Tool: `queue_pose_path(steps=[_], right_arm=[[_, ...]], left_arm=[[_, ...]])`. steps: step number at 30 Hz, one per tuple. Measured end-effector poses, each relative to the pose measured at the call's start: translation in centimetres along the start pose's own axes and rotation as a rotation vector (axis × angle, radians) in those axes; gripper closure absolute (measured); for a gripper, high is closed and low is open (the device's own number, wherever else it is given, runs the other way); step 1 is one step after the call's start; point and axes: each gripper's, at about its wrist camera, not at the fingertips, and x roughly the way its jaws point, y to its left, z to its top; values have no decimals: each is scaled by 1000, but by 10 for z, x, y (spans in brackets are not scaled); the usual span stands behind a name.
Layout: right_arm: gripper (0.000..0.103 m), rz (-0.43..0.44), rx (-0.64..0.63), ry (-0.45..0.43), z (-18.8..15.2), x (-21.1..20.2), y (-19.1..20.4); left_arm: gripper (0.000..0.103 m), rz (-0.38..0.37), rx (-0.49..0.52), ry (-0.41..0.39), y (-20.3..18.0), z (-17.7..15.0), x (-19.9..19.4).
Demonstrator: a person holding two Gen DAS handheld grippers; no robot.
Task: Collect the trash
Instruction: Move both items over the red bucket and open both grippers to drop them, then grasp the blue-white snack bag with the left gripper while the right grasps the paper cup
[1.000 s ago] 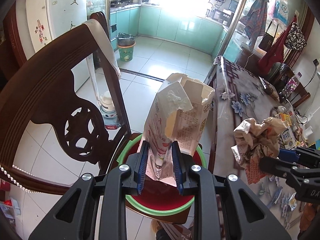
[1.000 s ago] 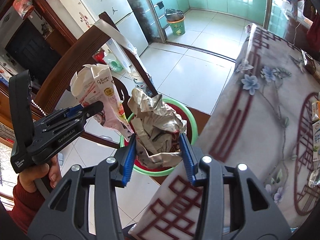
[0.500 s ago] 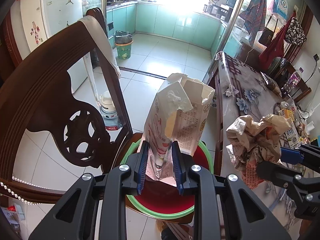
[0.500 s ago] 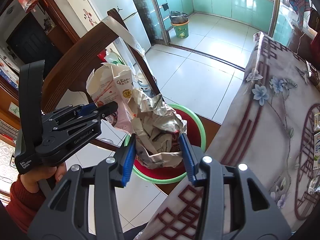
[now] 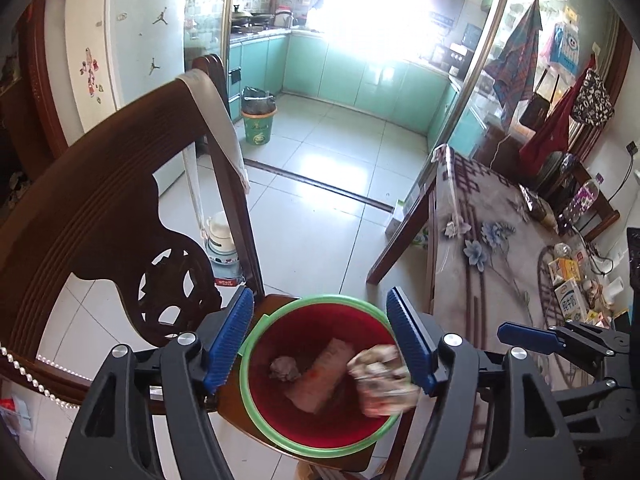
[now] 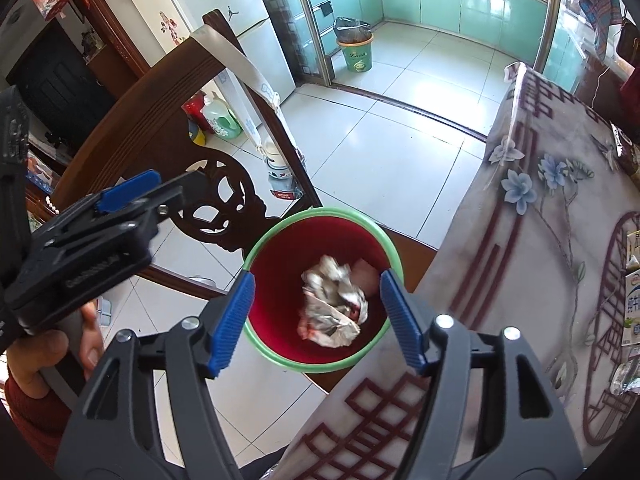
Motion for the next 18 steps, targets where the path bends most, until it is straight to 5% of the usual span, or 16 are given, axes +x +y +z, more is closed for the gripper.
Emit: queue_pose_path(steps=[9, 18], right_arm=[[38, -12, 8, -47, -13, -30, -17], [35, -139, 45, -176, -70, -105, -57]], left_arm=[[36, -10, -8, -38, -17, -12, -34], [35, -97, 119, -50, -93, -33, -58]])
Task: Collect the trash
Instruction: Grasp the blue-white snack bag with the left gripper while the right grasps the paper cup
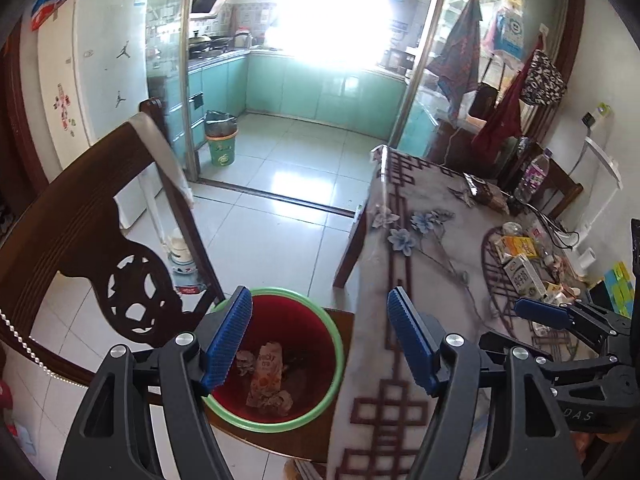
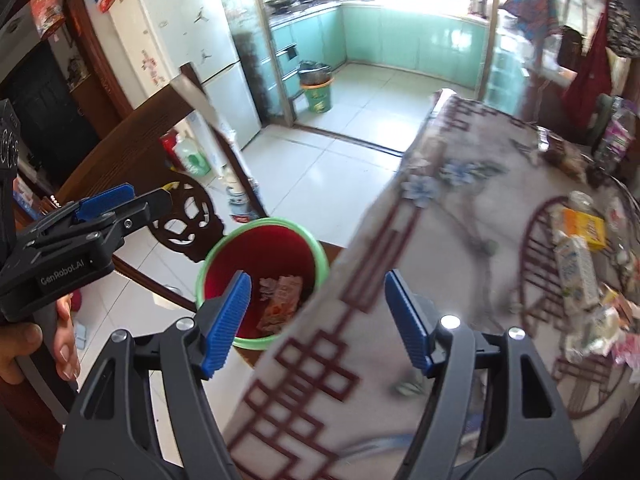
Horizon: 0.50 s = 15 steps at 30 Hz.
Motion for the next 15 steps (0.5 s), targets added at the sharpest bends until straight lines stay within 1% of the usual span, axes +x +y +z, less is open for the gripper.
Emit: queue_pose_path(steps=[4, 9, 13, 15], right_arm=[[35, -87, 64, -24, -29, -31, -42], [35, -188, 150, -36, -73, -68, -118], [35, -246, 246, 2, -111, -86, -195], [35, -284, 285, 33, -132, -89, -234]], left_arm=[[35, -89, 49, 29, -55, -9, 9], [35, -137, 130, 73, -132, -22, 26], [35, -184, 175, 113, -198, -34, 38], [35, -190, 202, 129, -228, -42, 42]])
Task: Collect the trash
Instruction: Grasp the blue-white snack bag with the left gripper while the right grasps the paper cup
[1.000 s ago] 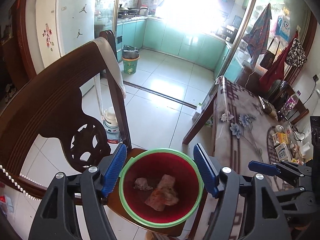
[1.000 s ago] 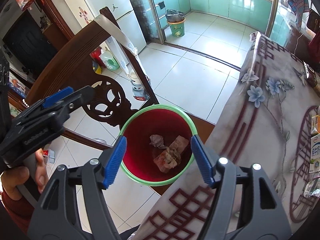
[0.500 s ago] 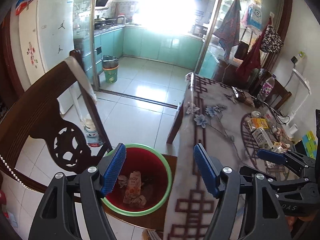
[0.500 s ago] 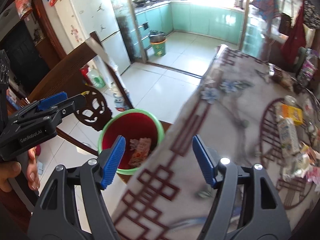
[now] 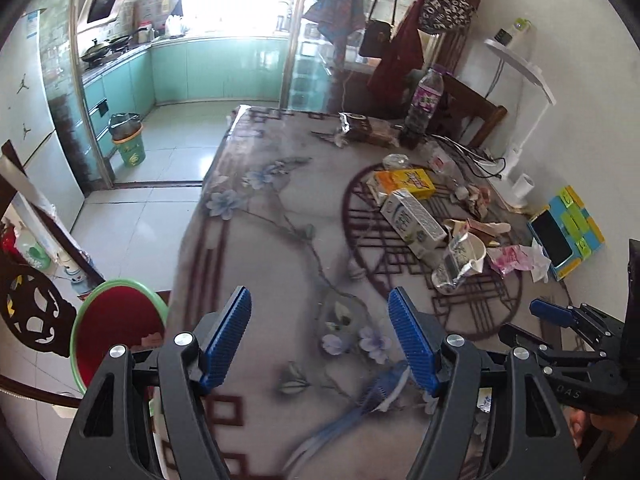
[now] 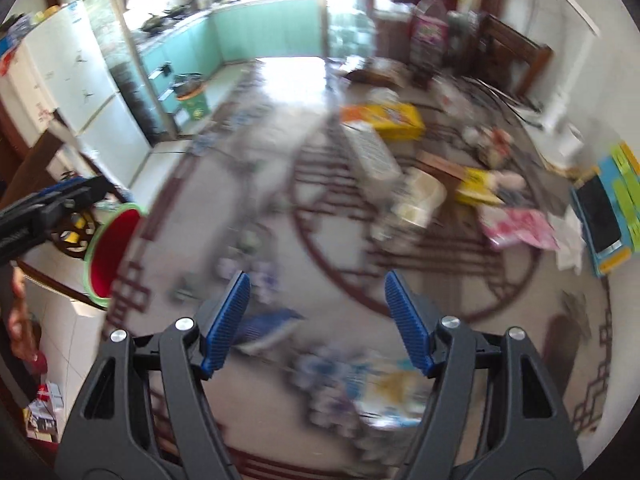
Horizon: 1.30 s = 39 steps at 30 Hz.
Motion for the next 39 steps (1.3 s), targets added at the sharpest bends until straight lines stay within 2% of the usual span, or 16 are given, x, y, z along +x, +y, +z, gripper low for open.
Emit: queue_pose_path(steps=[5, 8, 10, 15, 18, 22, 23, 24, 25, 26, 28, 32, 36, 39], right_arm=[[35, -91, 70, 67, -12, 28, -106], [35, -75, 75, 127, -10, 46, -149], [35, -48, 84, 131, -3, 52, -161], [35, 86, 168, 90, 20, 64, -176], [35, 120, 187, 51, 38, 64, -172], [30, 139, 161, 23, 54, 60, -167], [30, 140, 153, 27, 56, 60, -166], [30, 140, 147, 31, 58, 62, -167], [30, 138, 141, 34, 60, 64, -167], [30, 138, 137, 35, 61, 67, -168], [30, 131, 122, 39, 66, 75, -170], [30, 129, 96, 68, 73, 91, -168], [30, 186, 111, 82, 75, 93, -155], [30, 255, 155, 111, 70, 101, -141]], left_arm=[[35, -41, 32, 46, -52, -10, 16], [26, -98, 79, 96, -84, -24, 25], [26, -138, 101, 146, -104, -37, 34], [26, -266, 187, 303, -155, -82, 78], [27, -294, 248, 391, -182, -102, 108], [29, -320, 320, 431, -202, -119, 132], [45, -322, 322, 439, -203, -121, 137], [78, -326, 322, 456, -205, -124, 143], [95, -329, 321, 486, -205, -126, 149], [99, -337, 314, 502, -205, -128, 152], [102, -349, 314, 489, -203, -126, 147], [103, -278, 344, 374, -191, -114, 116], [103, -131, 269, 258, -164, -93, 86], [103, -55, 158, 167, -136, -75, 62]])
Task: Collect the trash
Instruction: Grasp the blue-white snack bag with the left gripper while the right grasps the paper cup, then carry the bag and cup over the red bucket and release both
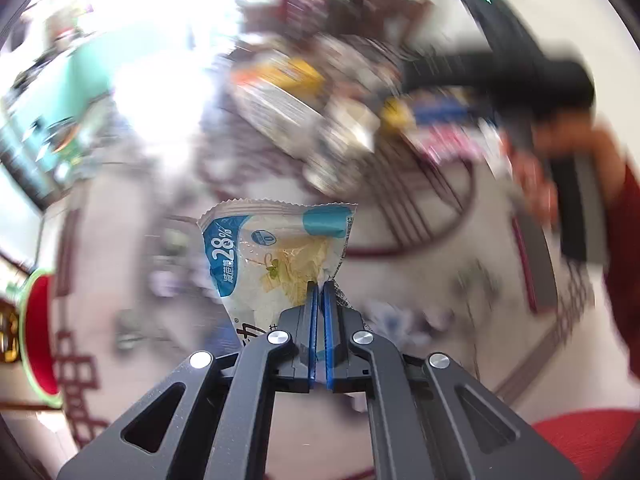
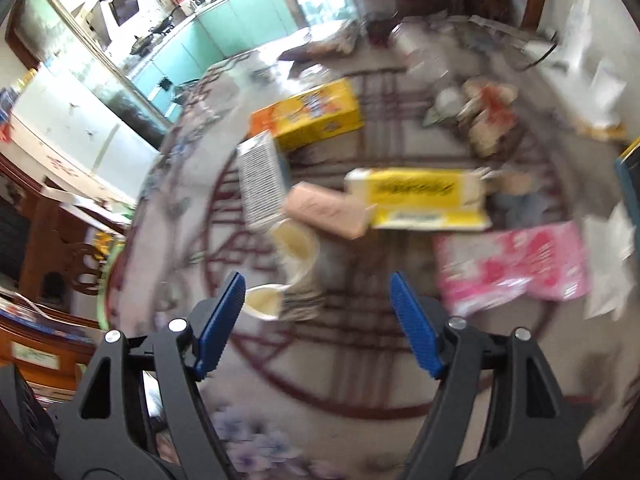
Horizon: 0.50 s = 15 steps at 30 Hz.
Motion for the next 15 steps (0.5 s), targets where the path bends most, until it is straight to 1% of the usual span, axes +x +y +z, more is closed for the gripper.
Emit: queue_pose_path(steps=[3, 4, 5, 6, 8, 9, 10, 11, 15], right_arm=[[30, 14, 44, 31, -4, 20, 7], [31, 39, 67, 34, -4, 25, 8], [37, 56, 75, 33, -4, 29, 10], [44, 56, 70, 34, -4, 31, 12], [74, 59, 65, 52, -4, 38, 16], [83, 79, 80, 60, -4, 38, 17], [96, 99, 88, 62, -5, 37, 19], [96, 106, 82, 57, -7, 33, 23], [96, 76, 17, 13, -13, 19, 42]], left_arm=[[103, 65, -66, -52, 22, 8, -18], [103, 87, -78, -64, 28, 10, -23], [103, 106, -88, -71, 35, 12, -27], [103, 129, -101, -77, 41, 14, -30], [103, 158, -130, -84, 49, 18, -36], [103, 168, -148, -90, 54, 19, -39], [103, 175, -165, -100, 59, 20, -44], [103, 182, -178, -110, 63, 20, -49], [103, 223, -204, -136, 79, 19, -63]])
